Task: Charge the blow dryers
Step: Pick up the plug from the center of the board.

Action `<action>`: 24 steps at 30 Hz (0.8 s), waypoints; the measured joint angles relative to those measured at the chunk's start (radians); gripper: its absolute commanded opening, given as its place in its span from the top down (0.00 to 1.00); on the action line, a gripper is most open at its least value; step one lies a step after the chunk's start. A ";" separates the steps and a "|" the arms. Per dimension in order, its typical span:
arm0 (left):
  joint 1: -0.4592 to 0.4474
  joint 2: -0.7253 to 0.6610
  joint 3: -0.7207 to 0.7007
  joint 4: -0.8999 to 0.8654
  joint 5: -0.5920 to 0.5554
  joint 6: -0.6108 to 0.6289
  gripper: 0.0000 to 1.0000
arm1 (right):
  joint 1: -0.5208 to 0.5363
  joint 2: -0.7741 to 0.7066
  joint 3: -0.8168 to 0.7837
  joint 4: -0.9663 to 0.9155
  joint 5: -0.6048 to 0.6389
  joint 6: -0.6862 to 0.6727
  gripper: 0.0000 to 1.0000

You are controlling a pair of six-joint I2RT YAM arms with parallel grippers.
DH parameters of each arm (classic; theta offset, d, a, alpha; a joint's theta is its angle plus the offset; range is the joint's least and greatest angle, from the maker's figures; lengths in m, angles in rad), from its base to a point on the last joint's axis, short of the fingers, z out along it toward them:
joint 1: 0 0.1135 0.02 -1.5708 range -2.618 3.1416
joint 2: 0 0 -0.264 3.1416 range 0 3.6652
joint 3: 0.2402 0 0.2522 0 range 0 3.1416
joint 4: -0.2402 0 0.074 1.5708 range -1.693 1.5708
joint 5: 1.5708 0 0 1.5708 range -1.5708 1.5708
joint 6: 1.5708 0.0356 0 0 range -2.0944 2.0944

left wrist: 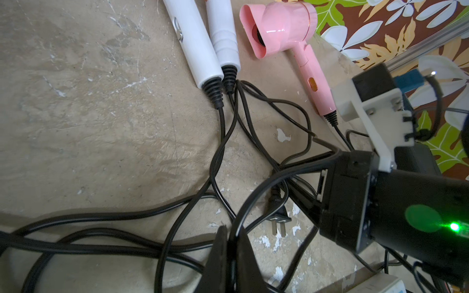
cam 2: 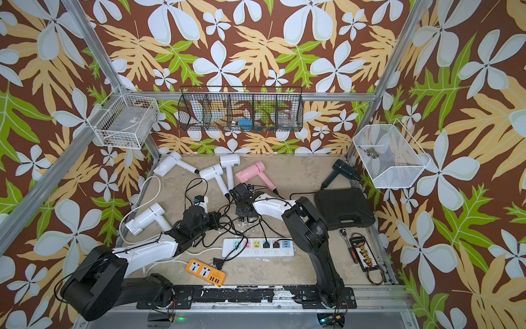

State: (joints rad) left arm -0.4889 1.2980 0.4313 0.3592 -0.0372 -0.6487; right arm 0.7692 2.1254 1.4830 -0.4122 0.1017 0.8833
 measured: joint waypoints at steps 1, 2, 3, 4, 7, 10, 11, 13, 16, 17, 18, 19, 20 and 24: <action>0.001 0.001 0.000 0.000 0.000 0.000 1.00 | 0.001 -0.001 -0.001 -0.002 0.003 0.000 0.84; 0.002 0.002 0.000 0.000 0.000 0.000 1.00 | 0.002 -0.003 -0.005 -0.001 0.003 0.000 0.85; 0.003 0.003 0.000 0.000 0.000 0.000 1.00 | 0.002 -0.007 -0.010 0.002 0.006 0.001 0.85; 0.004 0.003 0.000 0.000 0.000 0.000 1.00 | 0.002 -0.010 -0.014 0.004 0.008 0.003 0.85; 0.008 0.004 0.000 0.000 -0.001 0.000 1.00 | 0.002 -0.021 -0.026 0.006 0.011 0.003 0.95; 0.014 0.007 0.000 0.000 -0.004 0.000 1.00 | 0.002 -0.042 -0.048 -0.007 0.016 0.005 1.00; 0.017 0.009 0.000 0.001 -0.004 0.000 1.00 | 0.002 -0.051 -0.058 -0.011 0.019 0.005 1.00; 0.022 0.018 0.000 0.005 -0.004 -0.003 1.00 | 0.002 -0.071 -0.079 -0.030 0.023 0.003 1.00; 0.026 0.039 0.001 0.005 -0.004 -0.003 1.00 | 0.001 -0.112 -0.122 -0.044 0.023 0.002 1.00; 0.027 0.047 0.002 0.005 -0.004 -0.004 1.00 | 0.001 -0.131 -0.135 -0.047 0.021 -0.001 1.00; 0.028 0.053 0.003 0.005 -0.004 -0.004 1.00 | 0.001 -0.149 -0.146 -0.048 0.021 -0.002 1.00; 0.029 0.058 0.005 0.005 -0.004 -0.004 1.00 | 0.001 -0.169 -0.156 -0.045 0.021 -0.006 1.00; 0.029 0.061 0.007 0.005 -0.004 -0.004 1.00 | 0.000 -0.194 -0.166 -0.042 0.020 -0.010 1.00; 0.031 0.061 0.009 0.005 -0.004 -0.006 0.97 | -0.001 -0.295 -0.212 0.014 0.008 -0.036 1.00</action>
State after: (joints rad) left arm -0.4580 1.3590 0.4404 0.3637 -0.0410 -0.6544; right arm 0.7681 1.8305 1.2709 -0.3977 0.1101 0.8474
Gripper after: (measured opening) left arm 0.094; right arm 0.052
